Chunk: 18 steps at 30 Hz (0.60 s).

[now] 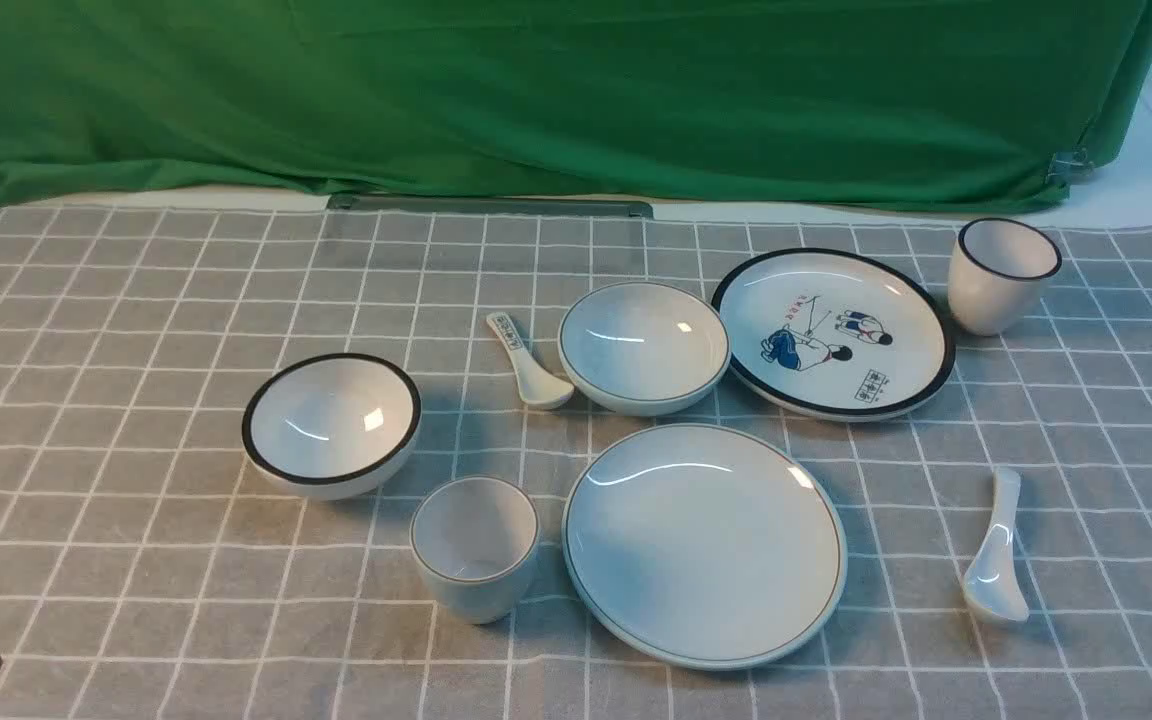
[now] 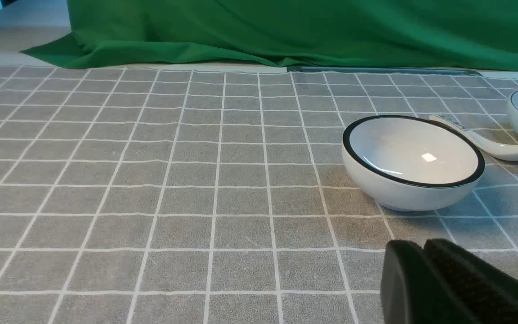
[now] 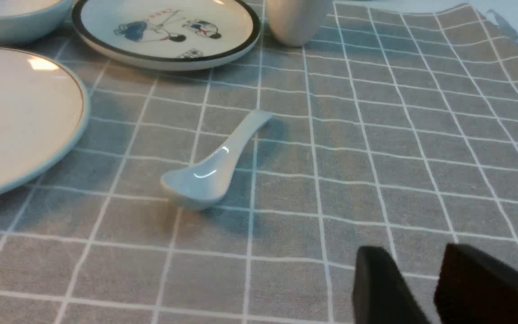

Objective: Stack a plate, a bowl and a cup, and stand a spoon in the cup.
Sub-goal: Use the left arm to grab a blue rice bowl

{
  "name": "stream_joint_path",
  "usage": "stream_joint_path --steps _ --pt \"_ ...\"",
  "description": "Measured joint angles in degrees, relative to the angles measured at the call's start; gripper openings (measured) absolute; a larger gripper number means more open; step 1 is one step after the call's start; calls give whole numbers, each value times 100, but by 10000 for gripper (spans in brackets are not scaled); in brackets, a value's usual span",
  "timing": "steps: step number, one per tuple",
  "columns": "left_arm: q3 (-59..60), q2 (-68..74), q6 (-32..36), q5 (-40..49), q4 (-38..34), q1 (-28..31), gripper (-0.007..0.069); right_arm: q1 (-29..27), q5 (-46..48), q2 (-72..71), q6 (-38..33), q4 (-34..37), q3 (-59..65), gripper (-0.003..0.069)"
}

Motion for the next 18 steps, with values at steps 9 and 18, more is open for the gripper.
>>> stream_joint_path --steps 9,18 --pt "0 0 0 0 0 0 17 0 0 0 0 0 0 242" --pt "0 0 30 -5 60 0 17 0 6 0 0 0 0 242"
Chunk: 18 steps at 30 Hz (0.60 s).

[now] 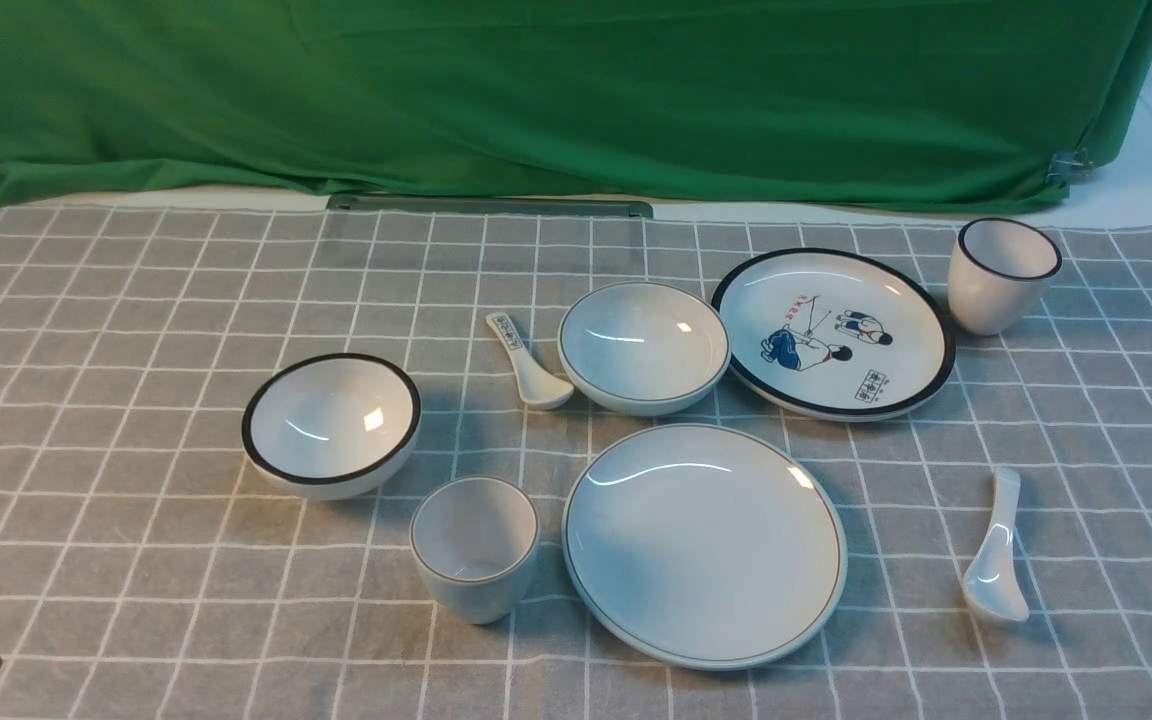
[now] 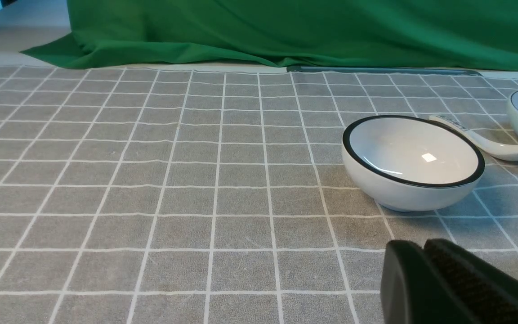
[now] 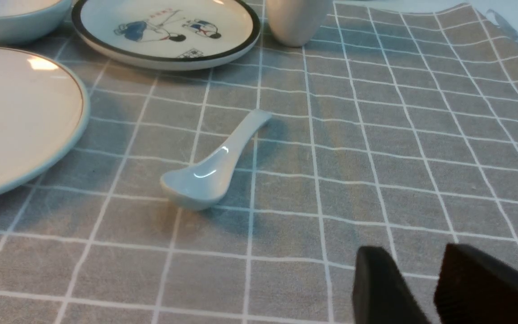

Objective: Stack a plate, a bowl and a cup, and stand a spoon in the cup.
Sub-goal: Use the left arm to grab a blue rice bowl

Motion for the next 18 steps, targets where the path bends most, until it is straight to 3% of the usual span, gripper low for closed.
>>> stream_joint_path --steps 6,8,11,16,18 --pt "0 0 -141 -977 -277 0 17 0 0 0 0 0 0 242" --pt "0 0 -558 -1714 -926 0 17 0 0 0 0 0 0 242" --pt "0 0 -1192 -2538 -1331 0 17 0 -7 0 0 0 0 242" --pt "0 0 -1733 -3810 -1432 0 17 0 -148 0 91 125 0 242" --pt "-42 -8 -2452 -4678 -1485 0 17 0 -708 0 597 587 0 242"
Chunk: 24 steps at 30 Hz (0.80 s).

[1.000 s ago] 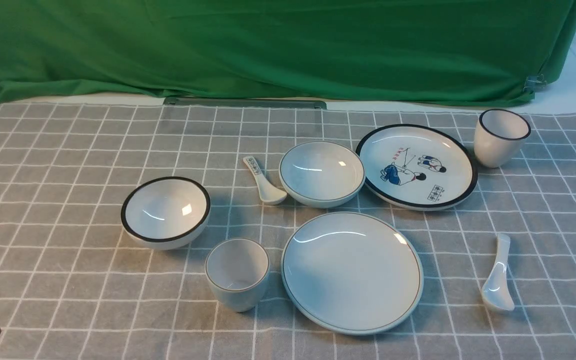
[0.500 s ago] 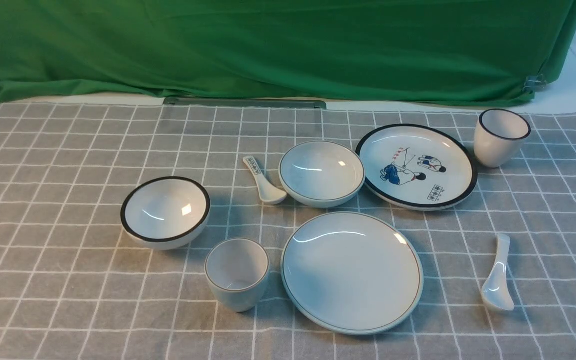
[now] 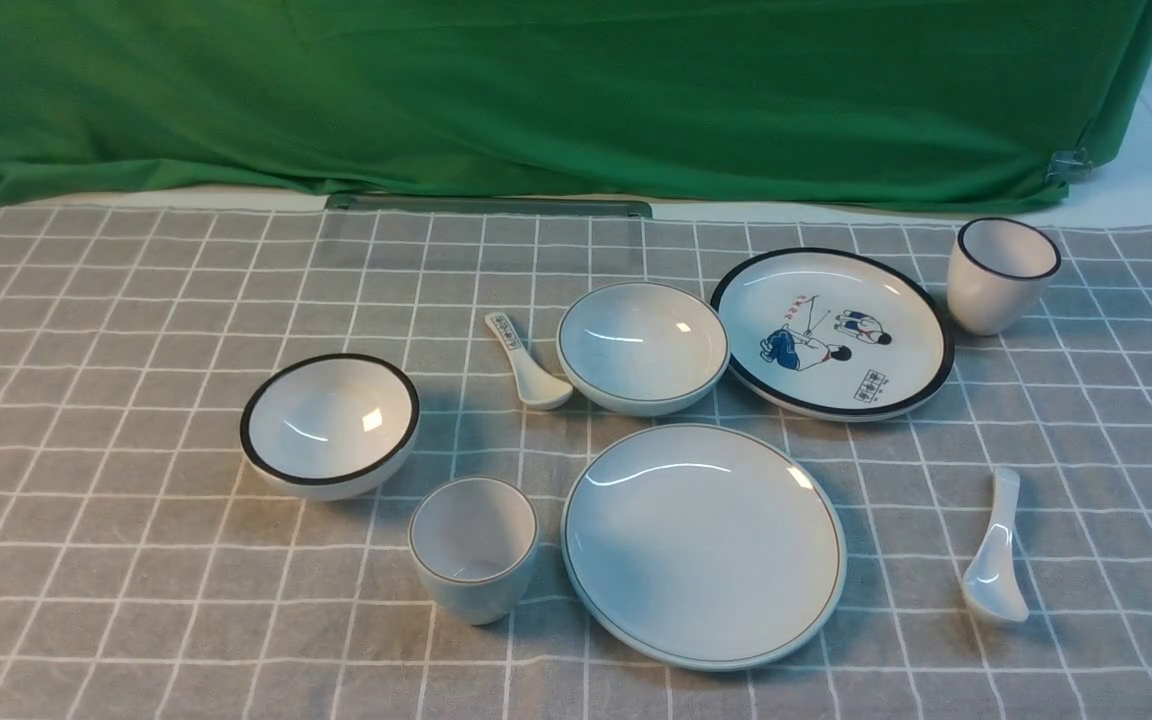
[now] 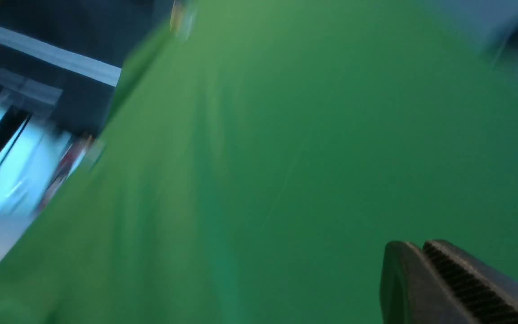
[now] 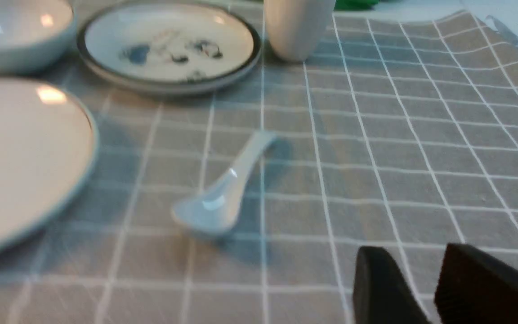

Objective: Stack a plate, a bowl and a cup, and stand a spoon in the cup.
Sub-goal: Use the left arm to grab a blue rice bowl

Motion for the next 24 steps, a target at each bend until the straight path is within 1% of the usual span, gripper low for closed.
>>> stream_joint_path --steps 1,2,3,4,5,6,7,9,10,11,12,13,15,17,18,19,20,22,24 --pt "-22 0 -43 -12 -26 0 17 0 -130 0 144 87 0 242" --pt "-180 22 -231 42 -70 0 17 0 -463 0 515 293 0 242" --pt "-380 79 -345 266 -70 0 17 0 -731 0 964 433 0 242" --pt "-643 178 -399 471 -44 0 17 0 -990 0 1251 534 0 242" --pt "-1113 410 -467 1132 41 0 17 0 -1343 0 1902 627 0 242" --pt "-1639 746 -482 1729 222 0 17 0 -1646 0 2334 695 0 242" --pt "-2195 1170 -490 2540 397 0 17 0 -1896 0 2555 736 0 242" --pt "-3235 2120 -263 4327 695 0 17 0 -2261 0 2798 762 0 242" --pt "-3604 2503 -178 4635 715 0 17 0 -2422 0 2840 769 0 242" --pt "-3961 2896 88 5400 720 0 17 0 -2533 0 2893 775 0 242" --pt "-4288 3294 334 5982 707 0 17 0 -2610 0 2912 788 0 242" --pt "-4516 3490 527 6385 676 0 17 0 -2709 0 2927 787 0 242" --pt "-5076 4437 1167 7332 467 0 17 0 -2861 0 2938 792 0 242" --pt "-5442 5125 1751 7844 219 0 17 0 -2899 0 2978 800 0 242" --pt "-5632 5526 2079 8037 17 -5 17 0 -2777 -5 3064 800 -15 237" --pt "-5997 6288 2540 8254 -271 -112 8 128 -1726 -5 3156 703 -343 186" --pt "-6155 6562 2624 8309 -326 -238 6 215 -1091 22 3042 646 -624 146" --pt "-6538 7123 2653 8408 -238 -541 3 463 15 200 2379 576 -1253 70" --pt "-6920 7643 2409 8462 178 -1054 1 761 1028 548 1844 539 -1954 41"
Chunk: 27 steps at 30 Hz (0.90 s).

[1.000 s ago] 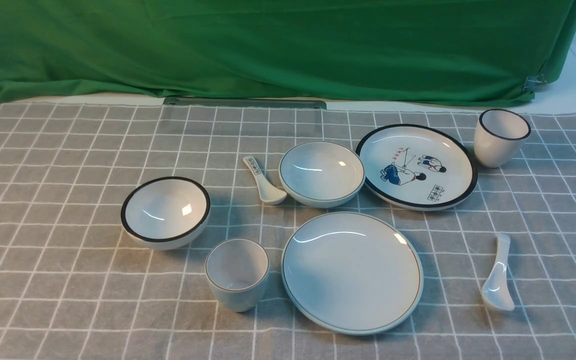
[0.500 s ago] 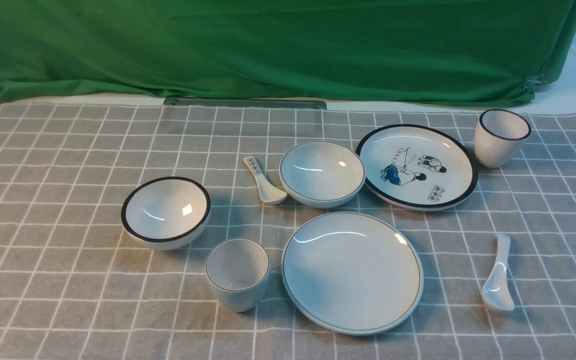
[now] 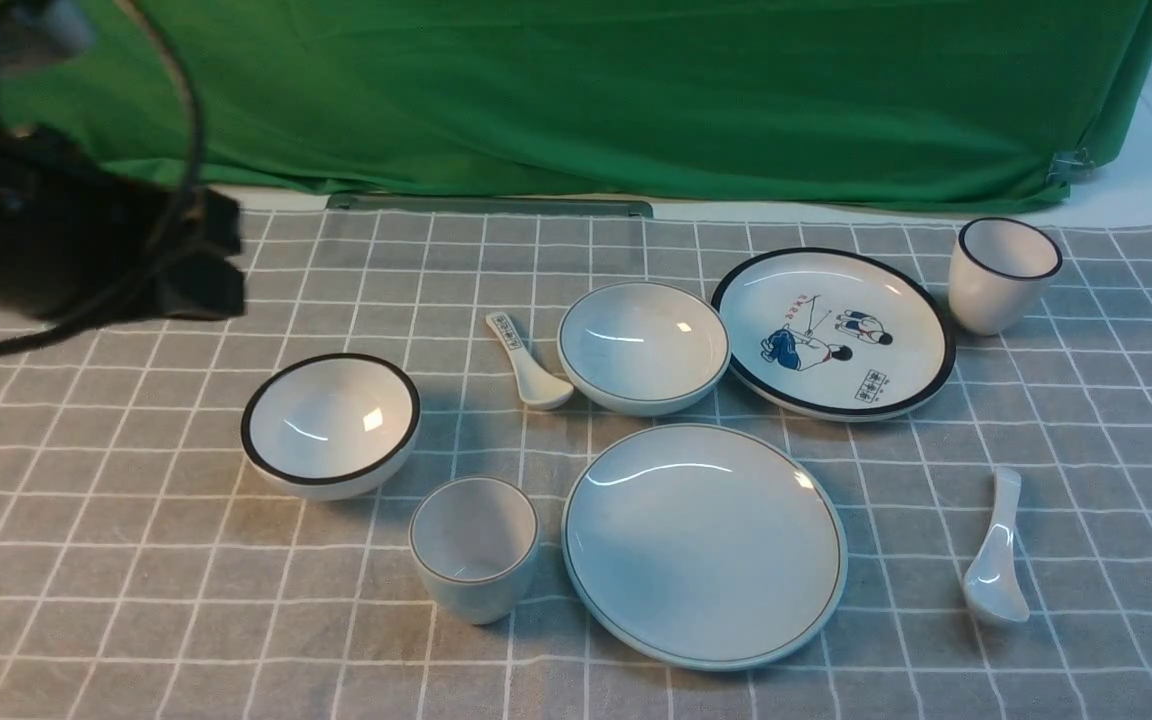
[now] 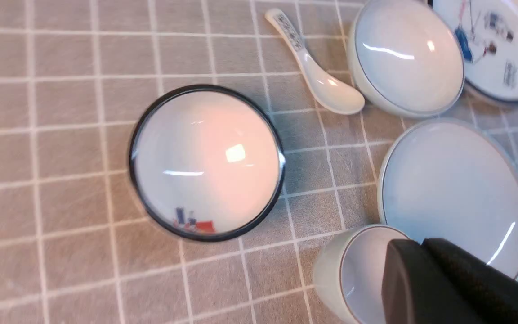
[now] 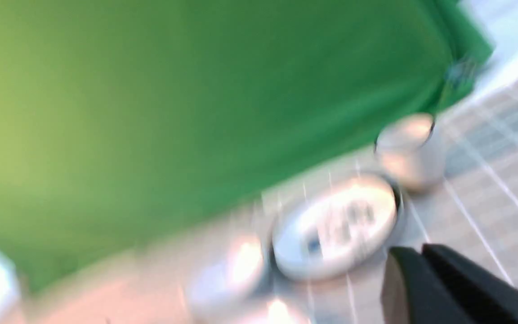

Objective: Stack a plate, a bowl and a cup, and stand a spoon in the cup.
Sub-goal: Use the left arm to grab a blue rice bowl

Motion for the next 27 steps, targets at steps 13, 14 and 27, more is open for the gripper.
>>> stream_joint_path --steps 13,14,27 --pt "-3949 3590 -813 921 528 -1165 0 1414 3687 3054 -1425 -394 -2186 23" --pt "-4263 3880 -864 1088 524 -1165 0 1414 3687 3213 -1488 -415 -2186 23" --pt "-5666 5570 -1058 1255 736 -1165 107 1414 3090 3650 -1700 -431 -2211 27"
